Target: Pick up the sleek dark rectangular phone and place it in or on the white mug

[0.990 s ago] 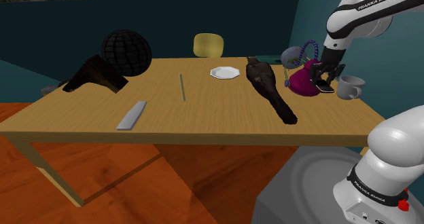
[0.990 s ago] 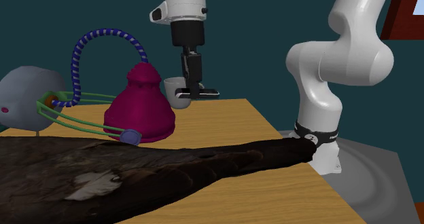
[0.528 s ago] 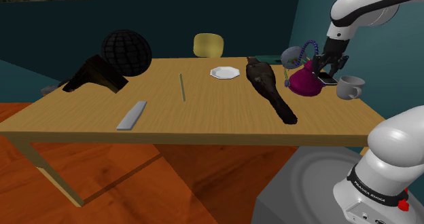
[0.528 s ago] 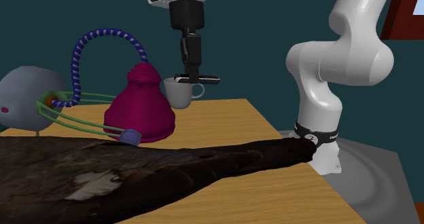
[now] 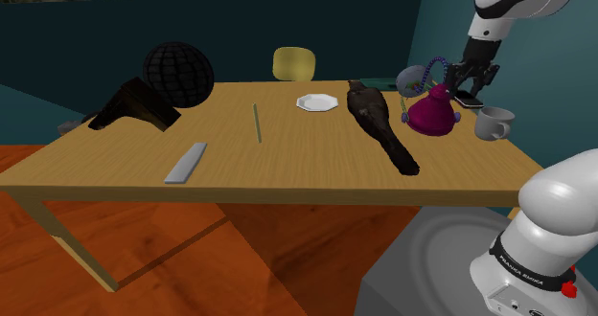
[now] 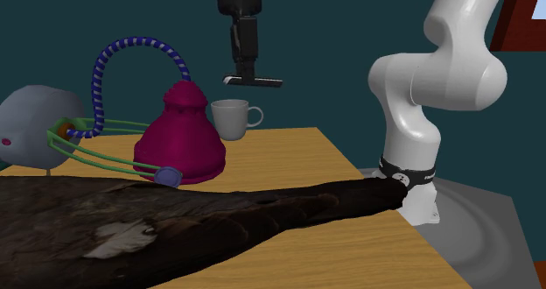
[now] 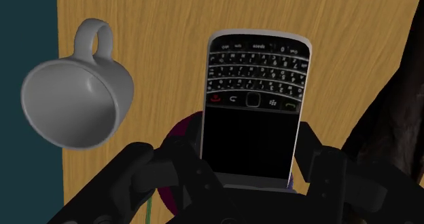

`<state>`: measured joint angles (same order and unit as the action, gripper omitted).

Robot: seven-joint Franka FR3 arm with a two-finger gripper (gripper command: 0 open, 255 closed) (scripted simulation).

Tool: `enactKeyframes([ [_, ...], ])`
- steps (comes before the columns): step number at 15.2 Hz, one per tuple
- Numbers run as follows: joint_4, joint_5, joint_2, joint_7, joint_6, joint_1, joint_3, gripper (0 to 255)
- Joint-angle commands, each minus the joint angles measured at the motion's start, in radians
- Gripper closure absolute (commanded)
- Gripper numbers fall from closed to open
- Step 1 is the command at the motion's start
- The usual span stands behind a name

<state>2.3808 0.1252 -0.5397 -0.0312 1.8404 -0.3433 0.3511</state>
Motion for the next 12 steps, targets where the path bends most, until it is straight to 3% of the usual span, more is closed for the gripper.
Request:
enactKeyframes([
  [1,-0.017,0.015,0.004,0.039,-0.011,-0.015,0.030,255],
  [12,-0.179,0.065,0.130,0.324,-0.029,-0.077,0.258,255],
])
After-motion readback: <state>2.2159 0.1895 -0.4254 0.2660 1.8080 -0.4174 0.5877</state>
